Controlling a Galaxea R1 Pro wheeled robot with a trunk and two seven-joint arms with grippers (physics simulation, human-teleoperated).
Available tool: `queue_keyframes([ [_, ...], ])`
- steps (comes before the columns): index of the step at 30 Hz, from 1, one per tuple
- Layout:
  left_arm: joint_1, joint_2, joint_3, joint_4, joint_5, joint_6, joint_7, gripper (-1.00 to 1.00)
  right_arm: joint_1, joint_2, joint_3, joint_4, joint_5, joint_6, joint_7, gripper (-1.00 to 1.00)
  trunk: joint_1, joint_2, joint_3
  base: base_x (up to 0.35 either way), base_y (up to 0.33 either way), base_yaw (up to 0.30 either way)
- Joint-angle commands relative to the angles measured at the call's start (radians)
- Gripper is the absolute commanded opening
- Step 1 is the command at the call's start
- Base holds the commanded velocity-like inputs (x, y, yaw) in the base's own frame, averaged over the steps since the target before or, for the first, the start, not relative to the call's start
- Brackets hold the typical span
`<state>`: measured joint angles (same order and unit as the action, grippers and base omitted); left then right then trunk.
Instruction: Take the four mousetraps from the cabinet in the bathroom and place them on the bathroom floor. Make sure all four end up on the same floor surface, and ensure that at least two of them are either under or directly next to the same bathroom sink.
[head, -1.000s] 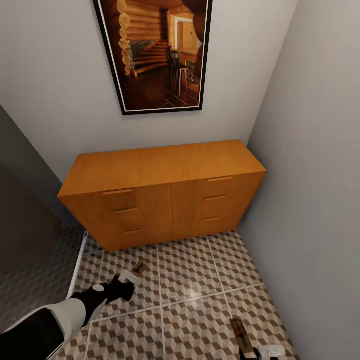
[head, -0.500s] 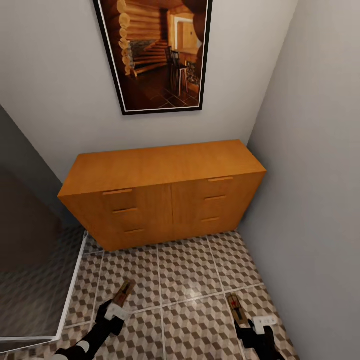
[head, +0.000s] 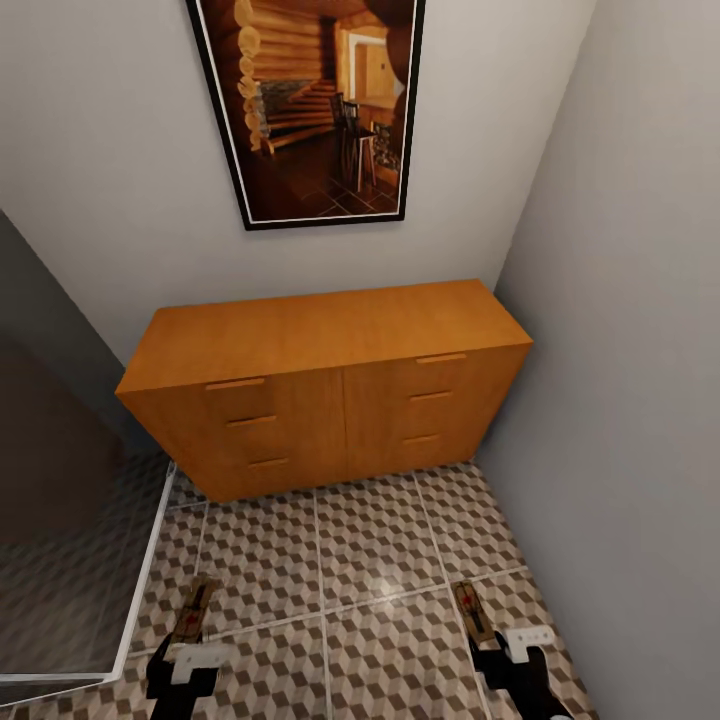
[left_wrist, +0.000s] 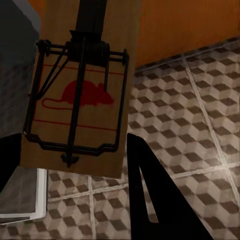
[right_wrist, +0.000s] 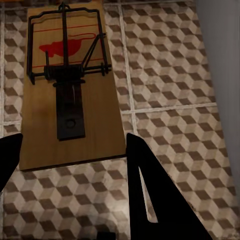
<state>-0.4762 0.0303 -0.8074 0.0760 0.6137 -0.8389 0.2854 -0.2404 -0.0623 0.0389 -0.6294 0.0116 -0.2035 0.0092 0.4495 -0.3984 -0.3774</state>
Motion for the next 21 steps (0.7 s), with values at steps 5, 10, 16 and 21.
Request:
queue_keyframes([
  [5,0.002,-0.003,-0.010,0.001,0.044,0.001,0.026,-1.00,0.000,0.001,0.004,0.008,-0.002,-0.045,0.002,-1.00,0.000,-0.002,-0.001,0.000,0.000,0.000],
  [10,0.002,-0.004,-0.010,0.001,0.051,0.001,0.027,-1.00,0.000,0.001,0.003,0.015,-0.004,-0.054,0.001,-1.00,0.000,-0.002,-0.001,0.000,0.000,0.000],
  [16,0.002,-0.017,-0.010,0.001,0.052,0.001,0.028,-1.00,0.000,0.000,0.003,0.017,-0.004,-0.057,0.000,-1.00,0.000,-0.002,-0.001,0.000,0.000,0.000],
  [21,0.002,-0.019,-0.010,0.001,0.052,0.003,0.028,-1.00,0.000,-0.001,0.002,0.017,-0.004,-0.058,0.000,-1.00,0.000,-0.002,-0.001,0.000,0.000,0.000],
])
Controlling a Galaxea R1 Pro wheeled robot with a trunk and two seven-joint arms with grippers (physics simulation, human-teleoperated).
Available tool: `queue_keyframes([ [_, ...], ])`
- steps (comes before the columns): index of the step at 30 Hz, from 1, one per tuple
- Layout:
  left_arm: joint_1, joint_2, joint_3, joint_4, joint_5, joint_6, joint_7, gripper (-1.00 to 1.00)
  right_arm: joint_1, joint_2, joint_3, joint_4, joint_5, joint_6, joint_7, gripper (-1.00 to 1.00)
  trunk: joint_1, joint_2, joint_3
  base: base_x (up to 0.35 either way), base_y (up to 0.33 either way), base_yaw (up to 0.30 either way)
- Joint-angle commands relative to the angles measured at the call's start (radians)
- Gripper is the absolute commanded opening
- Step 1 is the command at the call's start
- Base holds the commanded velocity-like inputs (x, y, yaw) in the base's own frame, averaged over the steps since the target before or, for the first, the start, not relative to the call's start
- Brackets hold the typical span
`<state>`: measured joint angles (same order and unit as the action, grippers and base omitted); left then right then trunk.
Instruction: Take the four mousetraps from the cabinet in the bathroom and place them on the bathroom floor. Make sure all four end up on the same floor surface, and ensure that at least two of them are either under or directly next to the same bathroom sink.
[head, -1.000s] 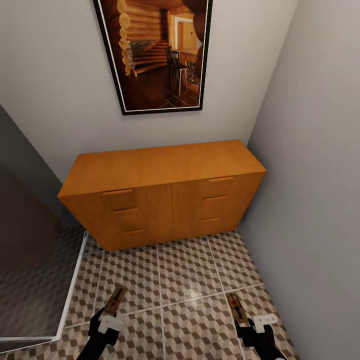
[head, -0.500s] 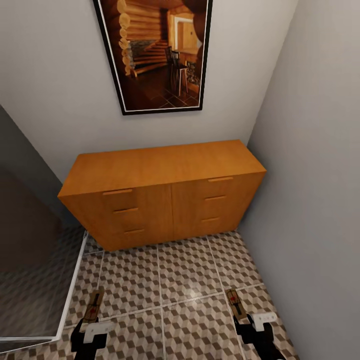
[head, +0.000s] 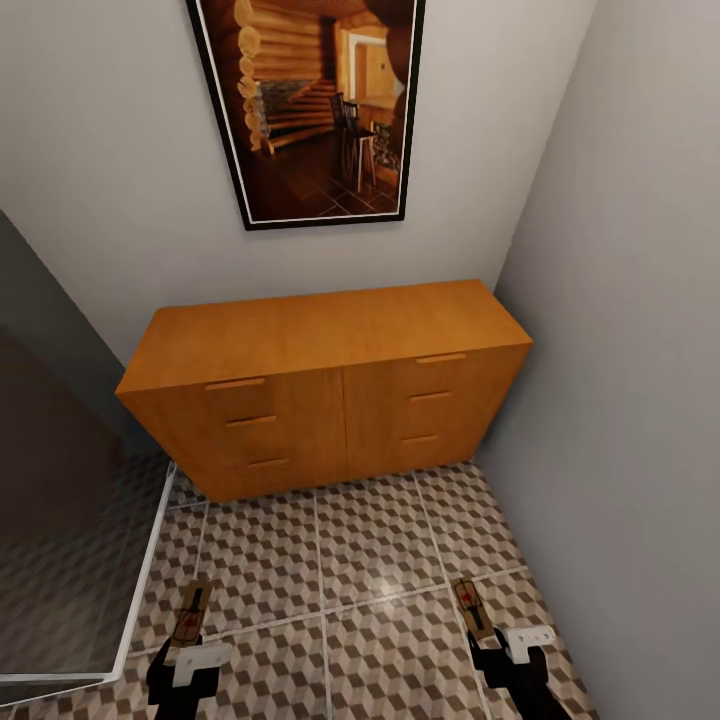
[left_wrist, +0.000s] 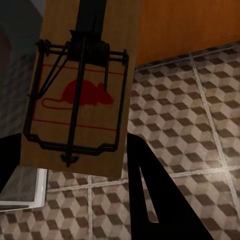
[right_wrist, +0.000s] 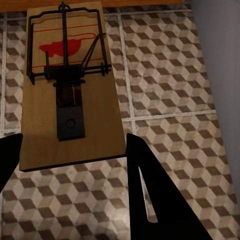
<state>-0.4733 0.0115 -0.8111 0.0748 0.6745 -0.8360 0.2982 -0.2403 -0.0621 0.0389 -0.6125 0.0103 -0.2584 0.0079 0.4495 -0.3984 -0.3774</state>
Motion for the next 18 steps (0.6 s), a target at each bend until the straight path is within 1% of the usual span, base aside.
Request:
queue_keyframes([
  [1,-0.001,-0.001,-0.006,0.002,-0.008,0.000,0.015,-1.00,-0.001,-0.001,0.002,0.000,-0.003,-0.006,0.001,-1.00,0.000,-0.002,-0.001,0.000,0.000,0.000],
  [7,-0.001,-0.001,-0.006,0.002,-0.008,0.000,0.016,-1.00,-0.001,-0.002,0.003,0.002,-0.003,-0.070,0.001,-1.00,0.000,-0.002,-0.001,0.000,0.000,0.000],
  [18,0.000,-0.001,-0.007,0.002,-0.008,0.019,0.015,-1.00,-0.001,0.000,0.003,0.024,-0.003,-0.078,0.001,-1.00,0.000,-0.002,-0.001,0.000,0.000,0.000],
])
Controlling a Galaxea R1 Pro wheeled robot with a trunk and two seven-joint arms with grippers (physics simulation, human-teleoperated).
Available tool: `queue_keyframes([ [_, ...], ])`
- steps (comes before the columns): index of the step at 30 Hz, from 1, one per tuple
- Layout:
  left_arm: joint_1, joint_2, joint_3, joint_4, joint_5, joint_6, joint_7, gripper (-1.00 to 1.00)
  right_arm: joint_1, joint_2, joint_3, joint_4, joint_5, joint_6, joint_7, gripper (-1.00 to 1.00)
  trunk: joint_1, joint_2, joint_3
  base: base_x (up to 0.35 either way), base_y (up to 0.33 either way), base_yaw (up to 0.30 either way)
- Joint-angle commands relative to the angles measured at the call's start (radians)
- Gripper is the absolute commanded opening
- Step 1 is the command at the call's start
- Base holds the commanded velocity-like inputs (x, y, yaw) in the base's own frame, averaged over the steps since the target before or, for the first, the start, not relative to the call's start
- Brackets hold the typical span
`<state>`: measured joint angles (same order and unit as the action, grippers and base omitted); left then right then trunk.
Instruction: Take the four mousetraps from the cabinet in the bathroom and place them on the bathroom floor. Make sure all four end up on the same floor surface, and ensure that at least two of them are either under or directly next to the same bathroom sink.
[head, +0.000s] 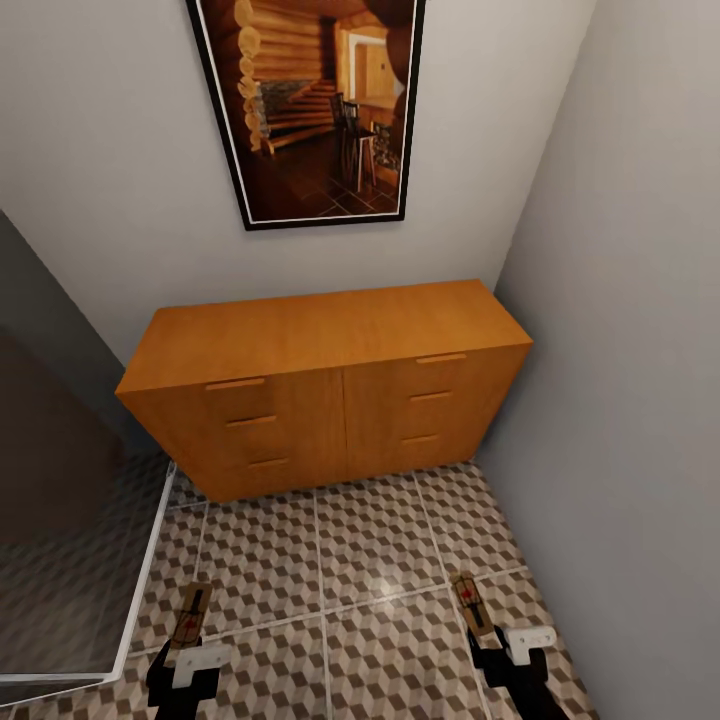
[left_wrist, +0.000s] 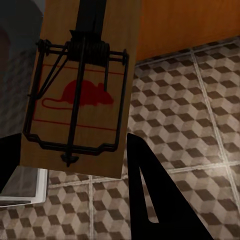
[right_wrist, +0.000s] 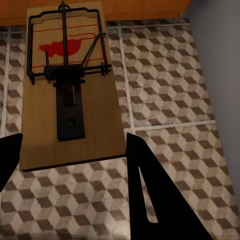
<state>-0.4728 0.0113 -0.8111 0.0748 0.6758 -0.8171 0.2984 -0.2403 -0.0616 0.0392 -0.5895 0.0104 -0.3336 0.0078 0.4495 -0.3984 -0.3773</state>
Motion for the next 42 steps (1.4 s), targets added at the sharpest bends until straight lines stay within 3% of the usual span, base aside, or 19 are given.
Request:
queue_keyframes([
  [1,-0.001,-0.001,-0.007,0.002,-0.009,0.000,0.015,-1.00,-0.001,0.000,0.002,0.001,-0.003,-0.003,0.001,-1.00,0.000,-0.002,-0.001,0.000,0.000,0.000],
  [42,0.000,-0.002,-0.005,0.002,-0.009,0.024,0.015,-1.00,-0.001,-0.002,0.001,0.016,-0.003,-0.005,0.000,-1.00,0.000,-0.002,0.061,0.000,0.000,0.000],
])
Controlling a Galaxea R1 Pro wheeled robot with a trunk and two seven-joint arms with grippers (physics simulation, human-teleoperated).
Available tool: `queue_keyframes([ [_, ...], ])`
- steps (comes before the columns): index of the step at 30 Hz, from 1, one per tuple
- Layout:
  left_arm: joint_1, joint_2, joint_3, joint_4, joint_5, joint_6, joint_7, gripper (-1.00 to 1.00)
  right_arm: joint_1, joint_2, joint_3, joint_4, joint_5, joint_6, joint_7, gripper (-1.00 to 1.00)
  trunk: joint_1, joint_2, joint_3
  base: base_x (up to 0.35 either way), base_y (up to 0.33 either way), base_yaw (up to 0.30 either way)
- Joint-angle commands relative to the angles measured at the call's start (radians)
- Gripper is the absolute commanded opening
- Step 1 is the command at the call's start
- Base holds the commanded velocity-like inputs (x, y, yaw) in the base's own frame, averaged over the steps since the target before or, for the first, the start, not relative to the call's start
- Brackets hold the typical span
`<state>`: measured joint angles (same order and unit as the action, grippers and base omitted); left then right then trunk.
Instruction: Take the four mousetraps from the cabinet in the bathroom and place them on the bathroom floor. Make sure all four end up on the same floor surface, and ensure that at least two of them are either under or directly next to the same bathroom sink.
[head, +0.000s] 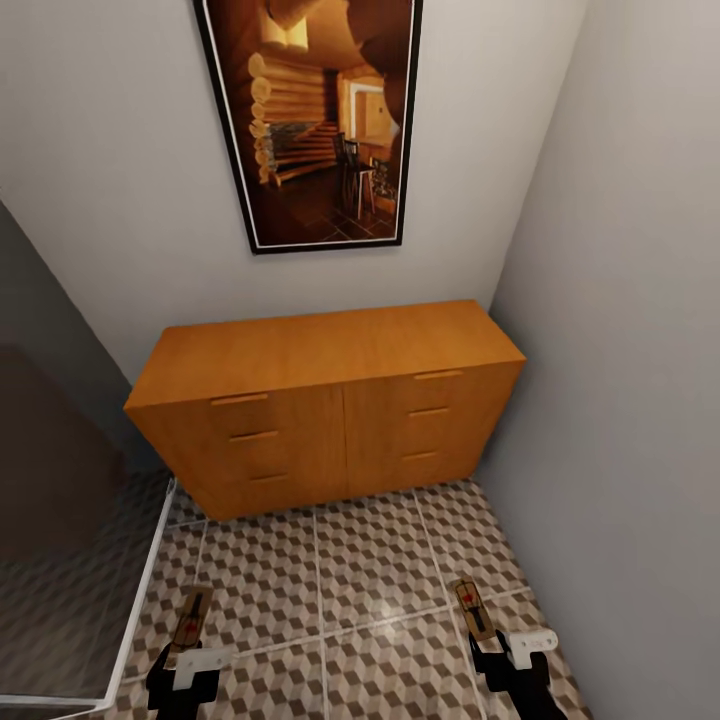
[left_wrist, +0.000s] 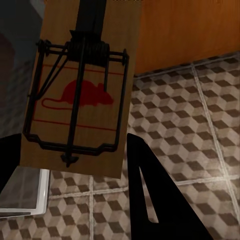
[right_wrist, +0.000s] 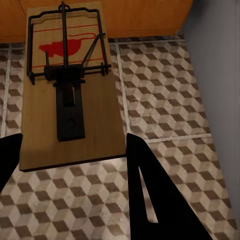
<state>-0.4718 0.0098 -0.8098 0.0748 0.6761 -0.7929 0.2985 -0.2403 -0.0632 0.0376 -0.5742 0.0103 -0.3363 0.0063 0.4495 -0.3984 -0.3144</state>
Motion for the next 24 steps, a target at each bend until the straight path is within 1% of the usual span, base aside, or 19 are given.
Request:
queue_keyframes([
  [1,-0.001,-0.001,-0.007,0.002,-0.009,0.000,0.014,-1.00,-0.001,-0.001,0.002,0.000,-0.003,-0.003,0.001,-1.00,0.001,-0.002,0.000,0.000,0.000,0.000],
  [15,-0.001,-0.001,-0.007,0.002,-0.009,0.000,0.014,-1.00,-0.001,0.000,0.003,0.005,-0.003,-0.003,0.001,-1.00,0.001,-0.002,0.023,0.000,0.000,0.000],
  [24,-0.001,-0.007,-0.007,0.002,-0.009,0.000,0.014,-1.00,-0.001,0.000,0.004,0.008,-0.003,-0.003,0.001,-1.00,0.001,-0.002,0.037,0.000,0.000,0.000],
])
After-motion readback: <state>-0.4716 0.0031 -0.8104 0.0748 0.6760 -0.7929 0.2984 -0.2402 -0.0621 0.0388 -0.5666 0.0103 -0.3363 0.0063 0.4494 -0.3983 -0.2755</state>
